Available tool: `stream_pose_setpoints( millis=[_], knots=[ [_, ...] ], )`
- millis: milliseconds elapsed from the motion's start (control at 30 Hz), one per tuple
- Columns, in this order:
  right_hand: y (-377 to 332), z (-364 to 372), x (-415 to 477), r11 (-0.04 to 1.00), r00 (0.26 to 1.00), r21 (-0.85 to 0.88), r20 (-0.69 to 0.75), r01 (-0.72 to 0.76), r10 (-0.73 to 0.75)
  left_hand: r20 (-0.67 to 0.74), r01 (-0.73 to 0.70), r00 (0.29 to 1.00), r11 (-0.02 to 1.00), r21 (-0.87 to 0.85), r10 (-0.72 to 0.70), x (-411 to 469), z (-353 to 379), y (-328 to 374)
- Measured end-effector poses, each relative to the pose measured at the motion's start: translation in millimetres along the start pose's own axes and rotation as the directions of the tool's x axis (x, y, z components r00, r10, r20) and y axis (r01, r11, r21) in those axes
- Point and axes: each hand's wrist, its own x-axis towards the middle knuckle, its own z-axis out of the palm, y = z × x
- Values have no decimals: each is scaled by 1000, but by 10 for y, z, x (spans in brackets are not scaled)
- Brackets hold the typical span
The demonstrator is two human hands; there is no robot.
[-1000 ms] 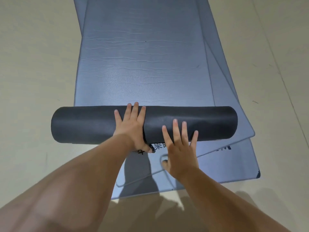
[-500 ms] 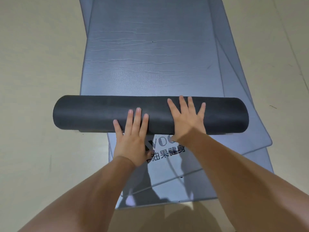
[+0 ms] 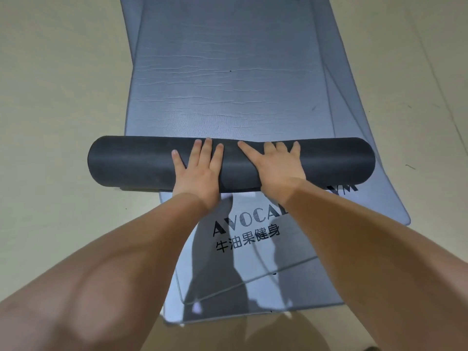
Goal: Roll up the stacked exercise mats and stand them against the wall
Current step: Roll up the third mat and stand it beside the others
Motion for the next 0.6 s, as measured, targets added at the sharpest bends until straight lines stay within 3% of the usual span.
stream_pose_setpoints(
  millis=[333, 600],
  knots=[
    [-245, 27, -667, 999, 994, 51, 106, 17, -23, 69, 2, 998, 1000, -20, 0, -711, 36, 68],
    [-408, 64, -1345, 992, 946, 122, 319, 20, -58, 130, 59, 990, 996, -61, -51, -1561, 69, 305]
  ],
)
